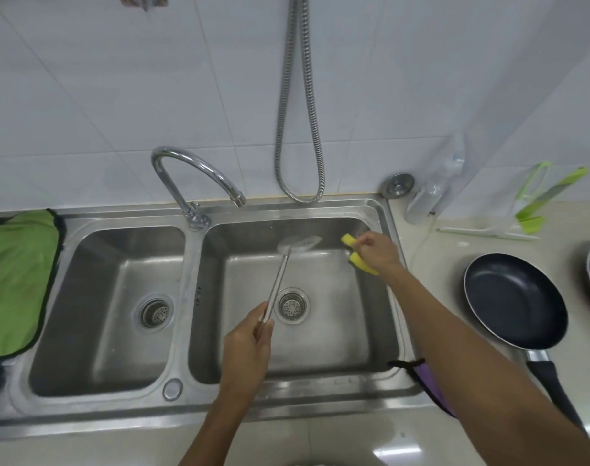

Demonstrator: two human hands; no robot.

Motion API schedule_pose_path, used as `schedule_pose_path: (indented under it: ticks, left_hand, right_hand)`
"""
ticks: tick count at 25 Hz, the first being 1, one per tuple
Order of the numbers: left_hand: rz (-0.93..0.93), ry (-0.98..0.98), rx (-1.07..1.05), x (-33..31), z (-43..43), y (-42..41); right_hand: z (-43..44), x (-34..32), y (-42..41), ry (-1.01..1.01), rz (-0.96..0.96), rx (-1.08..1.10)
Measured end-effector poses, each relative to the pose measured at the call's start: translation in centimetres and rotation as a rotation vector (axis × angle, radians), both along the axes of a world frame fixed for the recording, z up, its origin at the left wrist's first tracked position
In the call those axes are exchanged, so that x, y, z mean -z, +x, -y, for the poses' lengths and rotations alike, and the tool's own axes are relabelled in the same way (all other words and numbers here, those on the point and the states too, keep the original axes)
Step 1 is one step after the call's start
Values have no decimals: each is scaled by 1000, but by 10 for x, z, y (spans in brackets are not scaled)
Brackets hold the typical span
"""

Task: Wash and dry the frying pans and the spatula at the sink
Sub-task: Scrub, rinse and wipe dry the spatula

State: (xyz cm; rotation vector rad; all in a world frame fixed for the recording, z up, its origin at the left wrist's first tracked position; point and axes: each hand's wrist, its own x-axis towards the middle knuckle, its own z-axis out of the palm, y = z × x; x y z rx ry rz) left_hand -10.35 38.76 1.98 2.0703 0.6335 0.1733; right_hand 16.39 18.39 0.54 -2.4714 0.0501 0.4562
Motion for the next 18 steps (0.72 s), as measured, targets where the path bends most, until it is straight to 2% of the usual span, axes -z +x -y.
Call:
schedule_pose_path:
  ticks: [2,4,6,8,11,14,16,17,18]
  left_hand:
    - [-76,-111,51,6,5,7]
    - [-117,-324,37,6,17,12]
    - [-141,-558,-38,1,29,18]
    - [-154,-722,-90,-3,35,25]
    - [-180,-796,-102,-6,37,32]
    - [-209,-839,-146,-5,40,33]
    - [-218,-898,-197,-4,44,37]
    - [-215,-941,-219,-5,46,40]
    - [-209,-994,-245,-7,48,45]
  right_hand:
    - [37,1,9,-70,88,99]
    - [72,-1,17,-165,209,174]
    - [94,2,22,-233,345,199]
    - [100,12,22,-251,376,157]
    - [94,22,12,-275,200,100]
    - [76,9,-4,-416,320,78]
    - [52,-4,-32,-266,446,-6]
    - [35,-14,-55,-107,400,-61]
    - [17,-26,-82,60,242,-91]
